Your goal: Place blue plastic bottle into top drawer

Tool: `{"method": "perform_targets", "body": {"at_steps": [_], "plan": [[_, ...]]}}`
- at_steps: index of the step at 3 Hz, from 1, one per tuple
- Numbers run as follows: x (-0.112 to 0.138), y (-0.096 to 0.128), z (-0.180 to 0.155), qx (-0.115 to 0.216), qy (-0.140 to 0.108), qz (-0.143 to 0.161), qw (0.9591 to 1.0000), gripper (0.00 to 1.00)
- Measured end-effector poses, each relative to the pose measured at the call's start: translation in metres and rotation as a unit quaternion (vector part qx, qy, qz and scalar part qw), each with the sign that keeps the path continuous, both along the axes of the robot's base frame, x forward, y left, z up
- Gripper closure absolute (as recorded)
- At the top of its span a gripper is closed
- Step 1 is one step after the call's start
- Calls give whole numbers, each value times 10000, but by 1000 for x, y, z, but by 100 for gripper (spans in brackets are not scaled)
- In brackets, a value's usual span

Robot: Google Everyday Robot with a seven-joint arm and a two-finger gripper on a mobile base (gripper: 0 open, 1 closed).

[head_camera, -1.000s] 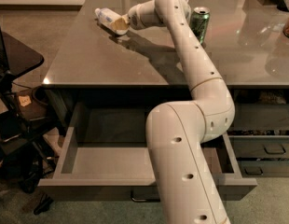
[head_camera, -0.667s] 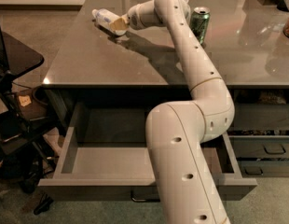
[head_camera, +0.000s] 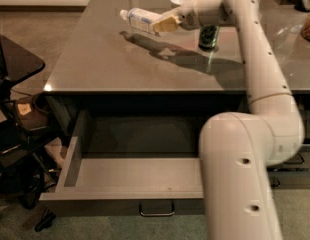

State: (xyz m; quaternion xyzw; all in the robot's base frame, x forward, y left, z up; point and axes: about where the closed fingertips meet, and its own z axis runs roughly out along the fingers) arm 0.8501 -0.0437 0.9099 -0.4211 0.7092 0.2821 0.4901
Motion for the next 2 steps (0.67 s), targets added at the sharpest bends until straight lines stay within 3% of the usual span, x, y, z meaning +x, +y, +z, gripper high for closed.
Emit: {"method": "perform_targets", "body": {"at_steps": [1, 2], "plan": [[-54, -107, 36, -318, -133, -257, 9991, 100], [-64, -130, 39, -330, -128, -409, 9985, 100]]}}
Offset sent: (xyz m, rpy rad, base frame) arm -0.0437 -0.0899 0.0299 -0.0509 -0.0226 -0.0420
